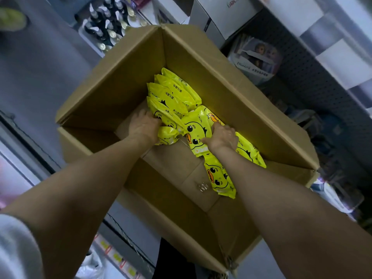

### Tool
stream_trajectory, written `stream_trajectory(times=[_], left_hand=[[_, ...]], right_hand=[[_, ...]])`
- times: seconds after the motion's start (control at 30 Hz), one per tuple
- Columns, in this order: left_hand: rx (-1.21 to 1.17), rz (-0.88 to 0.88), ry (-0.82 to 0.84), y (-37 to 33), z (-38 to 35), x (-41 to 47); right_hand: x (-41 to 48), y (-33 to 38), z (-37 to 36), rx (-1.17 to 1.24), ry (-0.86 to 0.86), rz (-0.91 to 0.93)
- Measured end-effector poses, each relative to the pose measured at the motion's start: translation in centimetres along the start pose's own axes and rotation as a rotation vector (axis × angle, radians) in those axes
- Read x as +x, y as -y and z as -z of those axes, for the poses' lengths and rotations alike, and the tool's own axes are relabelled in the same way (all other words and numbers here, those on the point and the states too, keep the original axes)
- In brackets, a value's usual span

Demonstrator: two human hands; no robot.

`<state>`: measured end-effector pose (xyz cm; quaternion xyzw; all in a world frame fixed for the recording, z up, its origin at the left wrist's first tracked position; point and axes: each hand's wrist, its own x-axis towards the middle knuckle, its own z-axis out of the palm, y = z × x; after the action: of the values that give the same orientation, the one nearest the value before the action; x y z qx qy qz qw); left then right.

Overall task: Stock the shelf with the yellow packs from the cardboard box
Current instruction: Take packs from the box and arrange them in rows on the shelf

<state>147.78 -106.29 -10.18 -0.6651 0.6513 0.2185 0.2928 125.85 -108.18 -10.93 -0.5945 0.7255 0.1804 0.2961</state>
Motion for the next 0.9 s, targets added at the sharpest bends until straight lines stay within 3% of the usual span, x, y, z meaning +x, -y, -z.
stream_trajectory(times=[0.07,0.17,0.27,0.47,0.67,0.8,0.9], left_hand=[[-0.062,0.017,0.041,0.1,0.0,-0.5],[-0.363,0.077,0.149,0.4,-0.2,-2.0],[-0.574,0.121,0.119,0.3,0.6,-4.5],[-0.865,0.092,0.057,-4.0,4.7,-11.8],[-0.918,0.026,-0.134,-12.2,9.5,-23.6],[-1.149,-0.115,0.015,-19.3,12.4,-33.2],[-1.137,-0.194,0.056,-25.1,14.1,-39.7]], right_hand=[[-0.3,0.2,0.2,0.082,0.031,0.003],[-1.9,0.1,0.3,0.322,0.051,0.026],[-4.1,-0.8,1.5,0.478,0.032,0.059],[-10.1,-5.2,5.6,0.559,-0.002,0.116],[-20.6,-14.7,9.9,0.615,-0.077,0.176],[-29.1,-24.6,13.0,0.675,-0.193,0.162],[-35.4,-32.3,15.9,0.699,-0.316,0.135]])
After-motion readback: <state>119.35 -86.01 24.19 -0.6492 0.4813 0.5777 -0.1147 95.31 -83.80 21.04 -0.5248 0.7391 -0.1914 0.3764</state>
